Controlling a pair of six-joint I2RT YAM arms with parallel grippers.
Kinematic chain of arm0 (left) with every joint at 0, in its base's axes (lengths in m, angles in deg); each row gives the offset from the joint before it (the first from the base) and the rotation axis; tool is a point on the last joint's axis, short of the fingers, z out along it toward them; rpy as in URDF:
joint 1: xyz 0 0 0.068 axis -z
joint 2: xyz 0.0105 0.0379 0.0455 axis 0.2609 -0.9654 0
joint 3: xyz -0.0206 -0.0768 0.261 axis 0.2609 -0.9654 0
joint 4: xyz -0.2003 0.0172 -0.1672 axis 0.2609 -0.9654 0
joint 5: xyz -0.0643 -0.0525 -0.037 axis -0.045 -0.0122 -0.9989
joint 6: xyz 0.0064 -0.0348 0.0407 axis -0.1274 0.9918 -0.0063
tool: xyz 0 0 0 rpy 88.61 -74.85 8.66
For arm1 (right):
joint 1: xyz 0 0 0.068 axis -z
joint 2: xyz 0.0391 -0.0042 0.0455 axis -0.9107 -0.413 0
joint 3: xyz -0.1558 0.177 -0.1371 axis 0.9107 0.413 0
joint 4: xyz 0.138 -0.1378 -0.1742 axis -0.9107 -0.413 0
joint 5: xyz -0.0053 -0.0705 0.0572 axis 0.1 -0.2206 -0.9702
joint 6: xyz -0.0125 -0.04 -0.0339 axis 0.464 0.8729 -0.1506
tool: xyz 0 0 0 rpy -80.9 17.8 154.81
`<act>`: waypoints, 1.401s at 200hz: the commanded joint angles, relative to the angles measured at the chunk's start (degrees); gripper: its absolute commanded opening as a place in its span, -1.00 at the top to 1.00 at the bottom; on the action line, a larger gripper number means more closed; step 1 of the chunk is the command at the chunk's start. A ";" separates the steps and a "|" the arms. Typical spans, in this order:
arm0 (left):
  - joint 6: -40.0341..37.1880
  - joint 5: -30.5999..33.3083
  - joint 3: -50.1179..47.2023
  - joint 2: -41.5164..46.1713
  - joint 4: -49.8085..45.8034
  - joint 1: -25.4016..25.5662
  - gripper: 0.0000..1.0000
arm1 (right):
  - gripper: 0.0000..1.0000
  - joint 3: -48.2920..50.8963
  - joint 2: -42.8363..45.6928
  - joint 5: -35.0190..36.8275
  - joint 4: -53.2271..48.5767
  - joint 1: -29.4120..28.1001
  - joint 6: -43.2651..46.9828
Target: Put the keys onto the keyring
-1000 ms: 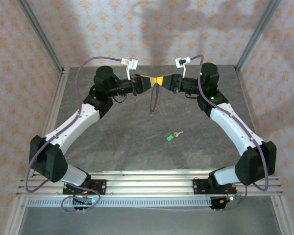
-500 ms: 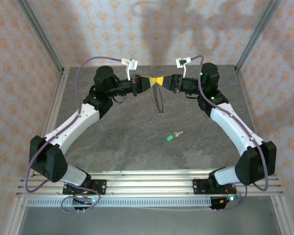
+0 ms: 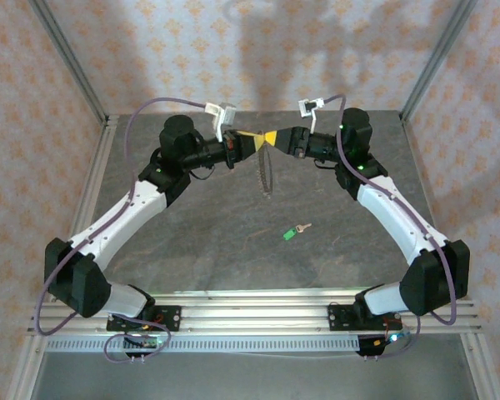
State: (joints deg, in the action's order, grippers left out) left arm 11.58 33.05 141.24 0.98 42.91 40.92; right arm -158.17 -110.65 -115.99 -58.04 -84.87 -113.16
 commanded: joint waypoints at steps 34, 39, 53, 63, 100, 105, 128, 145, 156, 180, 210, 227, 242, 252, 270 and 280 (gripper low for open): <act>-5.06 4.01 -4.50 5.90 2.84 0.87 1.00 | 0.05 4.99 11.27 16.76 -2.43 6.57 -3.22; -5.35 4.18 -4.65 6.16 3.10 0.92 1.00 | 0.04 5.30 13.07 18.29 -4.47 6.79 -2.72; -6.02 4.88 -5.48 6.95 3.79 0.91 1.00 | -0.01 6.42 15.57 23.05 -10.39 6.83 -1.57; -6.69 5.55 -6.26 7.55 4.66 1.00 1.00 | -0.04 7.33 16.68 24.45 -13.74 6.83 -0.90; -12.45 11.45 -12.42 11.22 11.84 2.45 1.00 | -0.18 12.10 19.21 26.42 -23.26 6.83 0.62; -13.26 12.52 -13.22 11.61 12.79 2.84 1.00 | -0.19 12.81 19.60 26.58 -24.09 6.79 0.84; -16.27 15.59 -15.21 12.49 15.29 4.34 1.00 | -0.30 16.18 21.26 28.66 -27.28 6.87 1.54; -16.93 16.36 -15.99 12.59 17.66 5.02 1.00 | -0.36 18.92 22.30 30.17 -28.95 6.87 1.81; -17.58 17.28 -16.54 12.88 18.81 5.43 1.00 | -0.36 20.37 22.72 30.82 -30.26 6.85 2.14; -18.35 20.13 -18.32 13.69 22.27 5.98 1.00 | -0.36 23.35 23.91 33.00 -33.02 6.82 2.07; -19.12 23.16 -20.88 14.36 26.83 6.42 1.00 | -0.36 26.19 24.51 34.30 -34.44 6.84 0.95; -19.76 23.22 -21.38 14.23 27.66 6.50 1.00 | -0.36 27.32 24.34 33.54 -33.86 6.74 0.45; -19.78 22.98 -21.37 14.01 27.76 6.46 1.00 | -0.30 27.48 24.27 32.16 -33.01 6.77 0.42; -19.81 22.57 -21.26 13.72 27.95 6.54 1.00 | -0.30 27.06 24.18 31.16 -32.41 6.75 0.55; -19.32 21.53 -20.94 12.93 28.39 6.47 1.00 | -0.28 25.27 23.88 29.12 -31.15 6.80 0.75; -18.71 20.72 -20.76 12.46 28.78 6.54 1.00 | -0.27 23.88 23.58 27.70 -30.21 6.71 0.76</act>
State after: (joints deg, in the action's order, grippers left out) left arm -6.61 54.55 119.89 13.66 65.97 47.02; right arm -131.05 -87.06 -85.15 -91.08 -77.94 -112.20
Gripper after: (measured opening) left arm 0.045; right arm 0.640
